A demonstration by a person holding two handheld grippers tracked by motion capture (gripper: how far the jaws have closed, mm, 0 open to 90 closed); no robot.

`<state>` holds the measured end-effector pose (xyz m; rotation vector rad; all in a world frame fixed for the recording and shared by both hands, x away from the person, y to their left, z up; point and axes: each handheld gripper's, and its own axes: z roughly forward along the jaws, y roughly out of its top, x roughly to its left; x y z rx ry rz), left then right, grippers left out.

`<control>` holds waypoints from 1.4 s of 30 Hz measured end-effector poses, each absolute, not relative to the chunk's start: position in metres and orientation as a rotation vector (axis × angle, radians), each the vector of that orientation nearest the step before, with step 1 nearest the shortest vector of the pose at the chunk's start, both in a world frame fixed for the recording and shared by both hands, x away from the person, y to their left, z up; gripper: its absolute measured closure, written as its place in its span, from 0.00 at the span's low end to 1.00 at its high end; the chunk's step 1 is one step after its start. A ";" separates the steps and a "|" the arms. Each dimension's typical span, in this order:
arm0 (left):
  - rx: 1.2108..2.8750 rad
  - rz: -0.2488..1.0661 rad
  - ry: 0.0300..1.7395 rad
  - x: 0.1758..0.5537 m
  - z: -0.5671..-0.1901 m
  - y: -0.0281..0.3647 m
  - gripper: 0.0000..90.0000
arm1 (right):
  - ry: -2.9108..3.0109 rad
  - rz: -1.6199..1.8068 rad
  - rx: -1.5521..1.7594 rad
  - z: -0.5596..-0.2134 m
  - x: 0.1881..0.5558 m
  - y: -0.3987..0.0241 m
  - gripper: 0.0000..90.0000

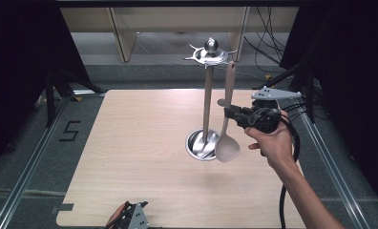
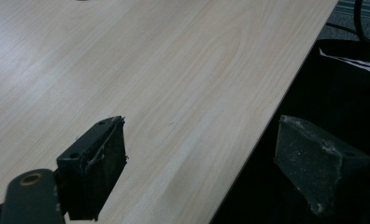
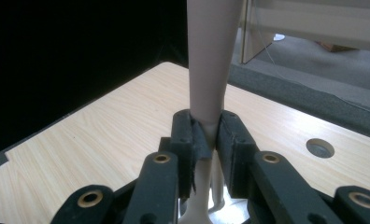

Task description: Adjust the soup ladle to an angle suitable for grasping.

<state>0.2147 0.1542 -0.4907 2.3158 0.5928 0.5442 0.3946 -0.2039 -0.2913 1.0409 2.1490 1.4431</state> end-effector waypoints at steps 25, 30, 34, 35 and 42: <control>2.311 0.544 0.592 0.214 -0.490 0.154 0.17 | 2.149 1.466 0.995 -0.297 0.408 -0.199 0.86; 2.309 0.540 0.594 0.214 -0.490 0.154 0.17 | 2.151 1.465 1.010 -0.297 0.408 -0.198 0.86; 2.309 0.540 0.593 0.214 -0.490 0.154 0.17 | 2.155 1.467 1.014 -0.297 0.409 -0.199 0.85; 2.309 0.540 0.594 0.214 -0.490 0.154 0.17 | 2.147 1.471 1.011 -0.298 0.409 -0.198 0.85; 2.312 0.540 0.593 0.214 -0.490 0.154 0.17 | 2.142 1.471 0.995 -0.299 0.411 -0.199 0.83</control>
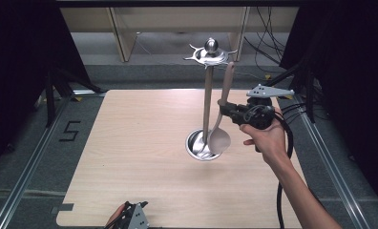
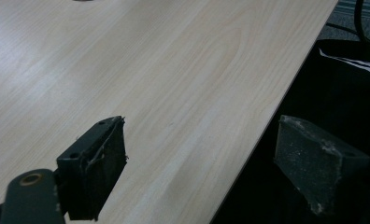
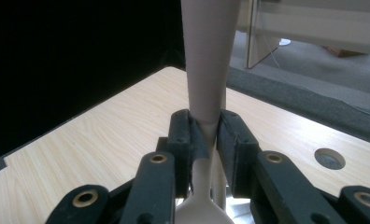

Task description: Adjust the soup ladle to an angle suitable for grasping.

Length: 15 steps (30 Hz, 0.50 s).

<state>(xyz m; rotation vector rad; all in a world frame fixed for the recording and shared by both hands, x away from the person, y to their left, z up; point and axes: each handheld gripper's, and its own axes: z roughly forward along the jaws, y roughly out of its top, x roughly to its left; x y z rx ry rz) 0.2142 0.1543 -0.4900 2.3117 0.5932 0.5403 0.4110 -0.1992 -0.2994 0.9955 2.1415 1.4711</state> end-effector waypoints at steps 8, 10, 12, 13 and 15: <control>2.312 0.540 0.594 0.214 -0.490 0.154 0.17 | 2.139 1.513 1.027 -0.300 0.407 -0.200 0.75; 2.311 0.541 0.593 0.214 -0.490 0.154 0.17 | 2.137 1.517 1.037 -0.300 0.405 -0.202 0.72; 2.317 0.536 0.607 0.214 -0.491 0.154 0.17 | 2.143 1.523 1.030 -0.297 0.402 -0.204 0.69; 2.317 0.536 0.607 0.214 -0.491 0.154 0.17 | 2.143 1.523 1.030 -0.297 0.402 -0.204 0.69; 2.309 0.529 0.611 0.213 -0.491 0.154 0.17 | 2.129 1.521 1.044 -0.296 0.400 -0.205 0.65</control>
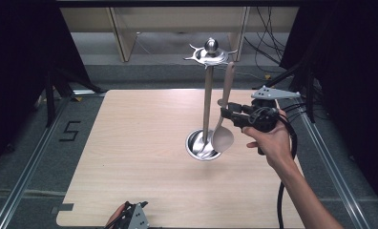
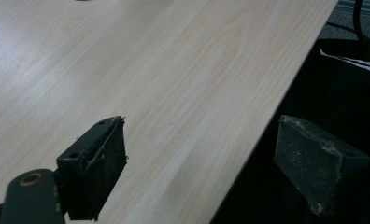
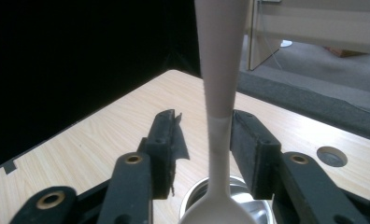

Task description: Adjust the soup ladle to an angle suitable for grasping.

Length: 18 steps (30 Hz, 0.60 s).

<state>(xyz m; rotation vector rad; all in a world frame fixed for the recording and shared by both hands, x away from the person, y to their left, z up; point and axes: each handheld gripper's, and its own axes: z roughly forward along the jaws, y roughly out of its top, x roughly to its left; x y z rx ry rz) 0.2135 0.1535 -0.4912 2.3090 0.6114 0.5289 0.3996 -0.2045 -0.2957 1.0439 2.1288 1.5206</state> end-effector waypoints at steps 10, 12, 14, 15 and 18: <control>2.310 0.540 0.595 0.214 -0.491 0.154 0.17 | 2.125 1.515 1.030 -0.296 0.391 -0.208 0.58; 2.311 0.540 0.595 0.214 -0.491 0.154 0.17 | 2.122 1.513 1.007 -0.296 0.388 -0.208 0.58; 2.312 0.541 0.595 0.214 -0.491 0.154 0.17 | 2.126 1.512 0.994 -0.297 0.386 -0.208 0.58; 2.312 0.542 0.596 0.214 -0.491 0.154 0.17 | 2.124 1.525 1.008 -0.296 0.384 -0.209 0.57; 2.310 0.541 0.595 0.214 -0.491 0.154 0.17 | 2.126 1.540 0.999 -0.297 0.377 -0.210 0.56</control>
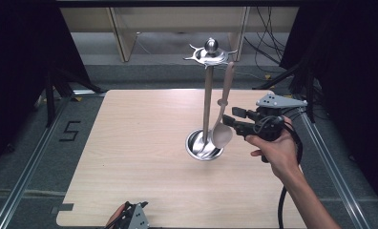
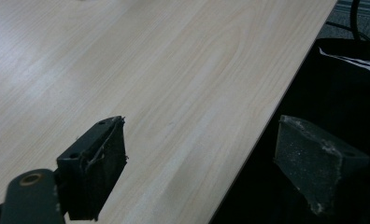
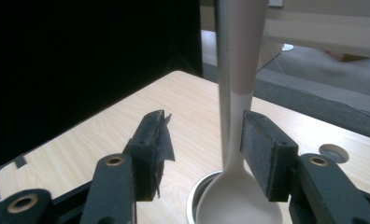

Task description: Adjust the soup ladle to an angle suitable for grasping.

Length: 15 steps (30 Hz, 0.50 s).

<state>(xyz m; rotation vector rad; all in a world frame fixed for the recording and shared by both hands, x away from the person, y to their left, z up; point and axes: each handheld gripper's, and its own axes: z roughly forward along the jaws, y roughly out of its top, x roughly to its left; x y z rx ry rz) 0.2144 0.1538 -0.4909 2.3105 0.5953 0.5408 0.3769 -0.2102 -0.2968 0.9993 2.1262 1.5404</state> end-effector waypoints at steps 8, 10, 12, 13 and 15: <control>2.308 0.551 0.597 0.214 -0.491 0.153 0.17 | 2.097 1.553 0.985 -0.300 0.357 -0.213 0.50; 2.308 0.554 0.597 0.214 -0.491 0.154 0.17 | 2.084 1.523 0.973 -0.301 0.356 -0.216 0.47; 2.308 0.552 0.598 0.214 -0.491 0.154 0.17 | 2.081 1.534 1.003 -0.305 0.355 -0.217 0.45; 2.307 0.551 0.598 0.214 -0.491 0.153 0.17 | 2.081 1.518 0.987 -0.306 0.355 -0.219 0.44; 2.306 0.552 0.598 0.214 -0.491 0.153 0.17 | 2.088 1.507 1.025 -0.308 0.353 -0.220 0.42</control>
